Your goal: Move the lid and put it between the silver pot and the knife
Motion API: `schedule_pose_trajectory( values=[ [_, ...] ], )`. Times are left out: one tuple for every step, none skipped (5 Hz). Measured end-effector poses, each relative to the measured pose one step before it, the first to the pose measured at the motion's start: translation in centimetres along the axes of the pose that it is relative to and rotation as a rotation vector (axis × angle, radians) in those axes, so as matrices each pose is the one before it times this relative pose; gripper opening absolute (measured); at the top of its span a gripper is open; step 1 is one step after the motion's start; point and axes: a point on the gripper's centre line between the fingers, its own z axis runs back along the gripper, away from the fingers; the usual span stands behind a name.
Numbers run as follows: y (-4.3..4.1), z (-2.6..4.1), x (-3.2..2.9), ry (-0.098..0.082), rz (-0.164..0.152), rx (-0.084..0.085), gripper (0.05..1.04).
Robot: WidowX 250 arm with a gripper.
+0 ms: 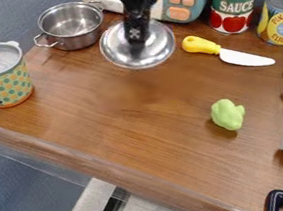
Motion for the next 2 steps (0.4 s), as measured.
schedule_pose_trajectory(
  values=[
    [-1.712, -1.379, 0.049, -0.0179, 0.0345, -0.0248, 0.277],
    [-0.715, -2.592, -0.277, -0.0258, -0.0266, 0.044, 0.277]
  ],
)
